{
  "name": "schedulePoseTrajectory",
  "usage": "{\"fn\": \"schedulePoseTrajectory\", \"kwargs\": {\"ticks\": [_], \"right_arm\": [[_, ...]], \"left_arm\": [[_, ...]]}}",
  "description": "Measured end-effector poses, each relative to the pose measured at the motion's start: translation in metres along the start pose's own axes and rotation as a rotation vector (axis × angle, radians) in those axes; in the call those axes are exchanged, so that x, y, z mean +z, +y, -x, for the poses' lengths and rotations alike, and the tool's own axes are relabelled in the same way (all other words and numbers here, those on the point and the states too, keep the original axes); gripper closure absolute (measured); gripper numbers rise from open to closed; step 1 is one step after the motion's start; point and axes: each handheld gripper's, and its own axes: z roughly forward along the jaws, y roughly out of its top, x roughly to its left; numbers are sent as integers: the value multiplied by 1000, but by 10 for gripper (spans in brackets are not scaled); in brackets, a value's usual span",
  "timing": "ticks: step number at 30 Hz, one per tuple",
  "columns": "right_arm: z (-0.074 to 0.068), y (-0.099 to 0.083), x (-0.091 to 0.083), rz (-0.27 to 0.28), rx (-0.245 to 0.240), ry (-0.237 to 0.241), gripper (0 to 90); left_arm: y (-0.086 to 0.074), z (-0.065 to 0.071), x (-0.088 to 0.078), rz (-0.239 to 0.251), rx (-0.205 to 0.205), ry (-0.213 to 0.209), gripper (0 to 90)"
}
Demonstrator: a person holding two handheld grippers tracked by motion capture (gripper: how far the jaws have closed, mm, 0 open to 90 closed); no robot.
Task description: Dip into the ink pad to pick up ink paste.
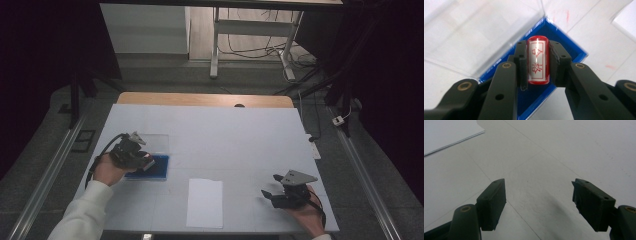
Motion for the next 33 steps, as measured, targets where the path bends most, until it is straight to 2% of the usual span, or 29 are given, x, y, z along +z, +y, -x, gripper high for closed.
{"fn": "schedulePoseTrajectory", "kwargs": {"ticks": [7,13,23,28,33], "right_arm": [[0,-1,1,-3,-1,0,266],[0,0,0,1,-6,-1,266],[-1,0,1,-3,-5,-8,266],[-1,0,1,-7,-3,-7,267],[-1,0,1,-5,-7,1,267]], "left_arm": [[14,0,-34,60,6,0,700],[16,1,-44,70,9,-6,699],[15,2,-38,51,13,-17,699],[12,2,-28,29,11,-26,700],[6,-1,-11,13,-3,-47,699]]}}
